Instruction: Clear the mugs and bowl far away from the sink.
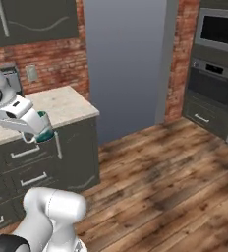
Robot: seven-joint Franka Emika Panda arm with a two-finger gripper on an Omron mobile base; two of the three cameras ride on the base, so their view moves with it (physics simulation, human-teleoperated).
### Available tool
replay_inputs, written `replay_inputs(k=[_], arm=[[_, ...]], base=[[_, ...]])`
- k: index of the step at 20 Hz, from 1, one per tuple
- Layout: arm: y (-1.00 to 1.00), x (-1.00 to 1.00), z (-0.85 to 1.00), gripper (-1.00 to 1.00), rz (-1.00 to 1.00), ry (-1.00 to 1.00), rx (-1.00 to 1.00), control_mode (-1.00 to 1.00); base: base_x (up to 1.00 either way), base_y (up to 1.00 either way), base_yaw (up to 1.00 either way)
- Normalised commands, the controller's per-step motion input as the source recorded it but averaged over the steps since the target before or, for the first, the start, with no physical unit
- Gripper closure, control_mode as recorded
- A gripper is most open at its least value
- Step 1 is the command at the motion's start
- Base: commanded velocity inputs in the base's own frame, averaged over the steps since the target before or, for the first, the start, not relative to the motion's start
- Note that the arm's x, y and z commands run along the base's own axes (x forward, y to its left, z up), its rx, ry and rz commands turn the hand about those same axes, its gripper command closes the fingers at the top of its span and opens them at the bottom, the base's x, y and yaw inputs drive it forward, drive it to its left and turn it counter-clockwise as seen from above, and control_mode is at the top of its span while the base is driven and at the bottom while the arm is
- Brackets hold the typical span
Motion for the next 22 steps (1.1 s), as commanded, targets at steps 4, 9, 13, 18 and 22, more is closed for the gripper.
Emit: replay_inputs(k=[4,9,13,18,22], arm=[[0.00,0.00,0.00,1.00,0.00,0.00,0.00,1.00],[0.00,0.00,0.00,1.00,0.00,0.00,0.00,1.00],[0.00,0.00,0.00,1.00,0.00,0.00,0.00,1.00],[0.00,0.00,0.00,1.00,0.00,0.00,0.00,1.00],[0.00,0.00,0.00,1.00,0.00,0.00,0.00,1.00]], base=[[0.54,0.36,0.76],[0.57,0.24,0.72],[0.35,0.28,0.48],[0.52,0.38,0.31],[0.55,0.59,0.25]])
